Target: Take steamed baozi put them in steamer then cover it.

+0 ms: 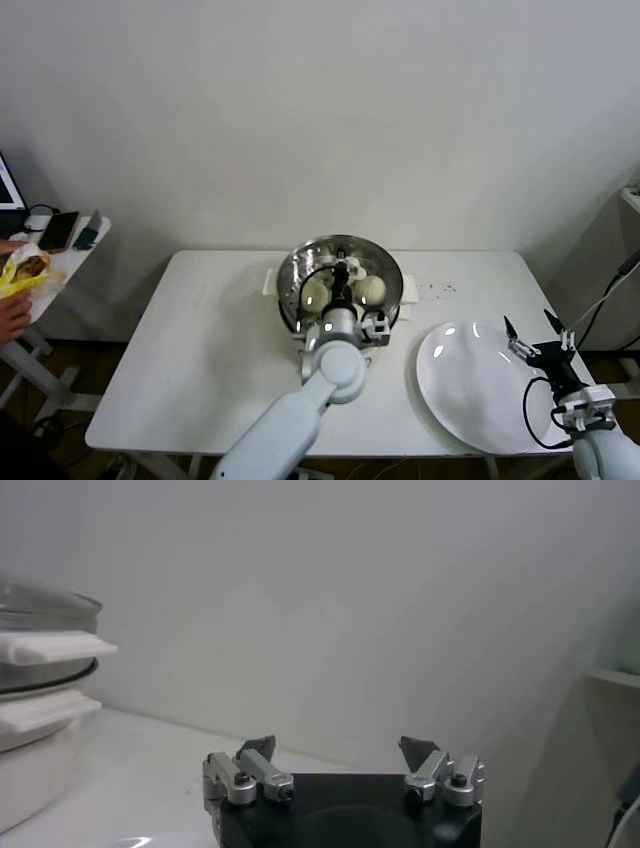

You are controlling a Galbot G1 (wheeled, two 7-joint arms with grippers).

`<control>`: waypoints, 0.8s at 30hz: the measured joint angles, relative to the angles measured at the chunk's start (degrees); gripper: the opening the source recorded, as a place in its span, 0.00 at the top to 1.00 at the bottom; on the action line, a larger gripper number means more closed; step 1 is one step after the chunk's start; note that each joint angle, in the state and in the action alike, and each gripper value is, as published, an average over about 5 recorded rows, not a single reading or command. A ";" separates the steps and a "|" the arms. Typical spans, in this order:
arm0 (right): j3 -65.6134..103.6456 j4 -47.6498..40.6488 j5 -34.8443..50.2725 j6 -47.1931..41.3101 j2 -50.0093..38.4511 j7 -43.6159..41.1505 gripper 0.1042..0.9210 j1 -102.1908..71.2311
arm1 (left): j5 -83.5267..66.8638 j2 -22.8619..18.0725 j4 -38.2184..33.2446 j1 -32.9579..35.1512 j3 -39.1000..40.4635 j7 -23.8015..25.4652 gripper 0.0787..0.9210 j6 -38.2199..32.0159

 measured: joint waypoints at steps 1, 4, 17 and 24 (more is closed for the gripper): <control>0.05 0.03 0.02 -0.14 0.02 -0.01 0.12 -0.01 | -0.18 0.05 -0.17 0.12 -0.01 -0.04 0.80 0.00; 0.18 0.09 0.19 -0.52 0.07 -0.05 0.12 -0.04 | -0.68 0.40 -0.96 0.45 0.07 -0.11 0.69 0.00; 0.26 -0.51 0.20 -1.70 0.03 -0.07 0.12 0.22 | -5.18 4.86 -8.82 2.58 -0.66 0.66 0.25 0.00; -0.23 -0.76 -0.17 -2.15 -0.12 0.21 0.12 0.83 | -9.73 7.98 -15.53 5.69 -1.61 -1.18 0.12 0.02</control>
